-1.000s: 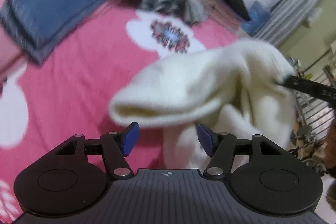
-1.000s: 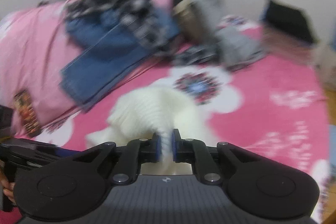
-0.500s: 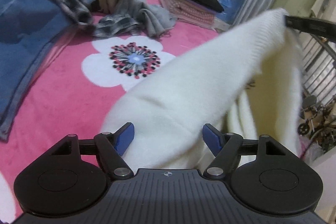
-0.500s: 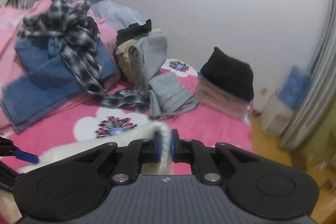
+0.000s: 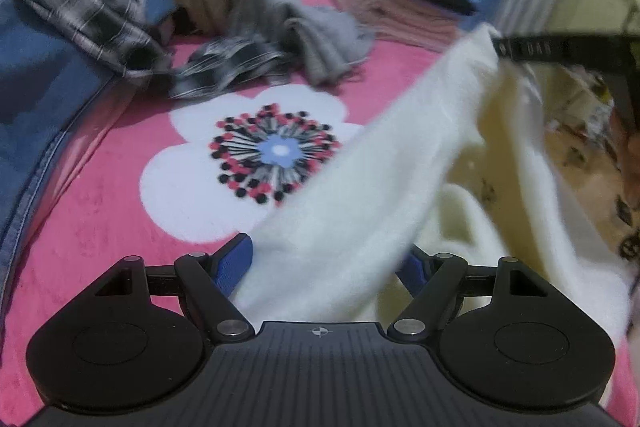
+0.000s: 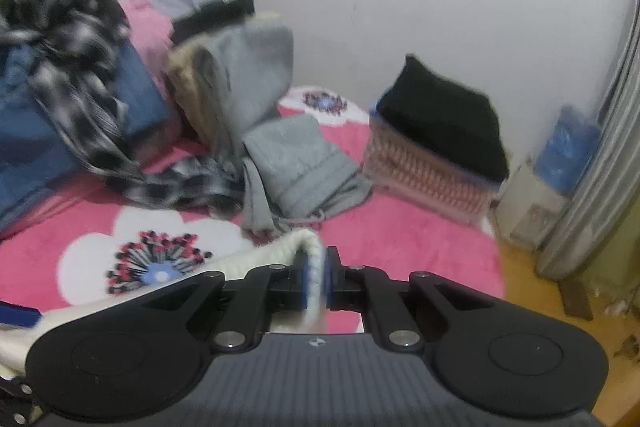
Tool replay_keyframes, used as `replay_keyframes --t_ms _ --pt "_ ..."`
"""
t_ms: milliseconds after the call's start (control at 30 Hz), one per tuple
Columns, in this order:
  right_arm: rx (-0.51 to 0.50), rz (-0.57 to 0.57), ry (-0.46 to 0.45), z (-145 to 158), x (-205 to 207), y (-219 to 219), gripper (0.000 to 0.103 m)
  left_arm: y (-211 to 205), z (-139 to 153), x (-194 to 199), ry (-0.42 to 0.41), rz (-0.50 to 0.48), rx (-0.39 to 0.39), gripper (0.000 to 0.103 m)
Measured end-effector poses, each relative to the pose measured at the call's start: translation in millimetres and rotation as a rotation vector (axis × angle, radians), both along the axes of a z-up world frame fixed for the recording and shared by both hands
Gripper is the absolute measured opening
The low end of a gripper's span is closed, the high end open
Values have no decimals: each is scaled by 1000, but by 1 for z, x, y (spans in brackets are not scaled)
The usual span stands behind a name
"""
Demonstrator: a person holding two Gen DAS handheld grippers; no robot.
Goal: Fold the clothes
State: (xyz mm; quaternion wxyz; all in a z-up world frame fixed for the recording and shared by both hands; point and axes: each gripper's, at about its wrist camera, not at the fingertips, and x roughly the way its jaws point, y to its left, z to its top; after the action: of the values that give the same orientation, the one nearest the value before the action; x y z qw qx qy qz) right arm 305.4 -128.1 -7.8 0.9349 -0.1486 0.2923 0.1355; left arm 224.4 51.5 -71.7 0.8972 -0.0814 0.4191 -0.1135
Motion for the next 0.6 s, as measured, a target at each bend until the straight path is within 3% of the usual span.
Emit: replay_keyframes --t_ms 133,233,300,333,367,600 --pt "36 -57 63 -39 32 -4 7 2 -13 22 29 49 -20 76" --pt "146 -99 220 -73 56 -18 11 1 -25 31 59 69 -13 80" --pt "234 -131 306 -91 67 -33 27 0 -32 36 69 77 -2 83" --pt "283 -157 317 -93 67 -43 49 -1 -34 38 70 79 3 85" --pt "332 -185 324 -95 68 -52 60 -1 -36 39 71 83 3 86" --pt "705 -252 387 -88 40 -125 65 3 -33 38 78 104 -27 87"
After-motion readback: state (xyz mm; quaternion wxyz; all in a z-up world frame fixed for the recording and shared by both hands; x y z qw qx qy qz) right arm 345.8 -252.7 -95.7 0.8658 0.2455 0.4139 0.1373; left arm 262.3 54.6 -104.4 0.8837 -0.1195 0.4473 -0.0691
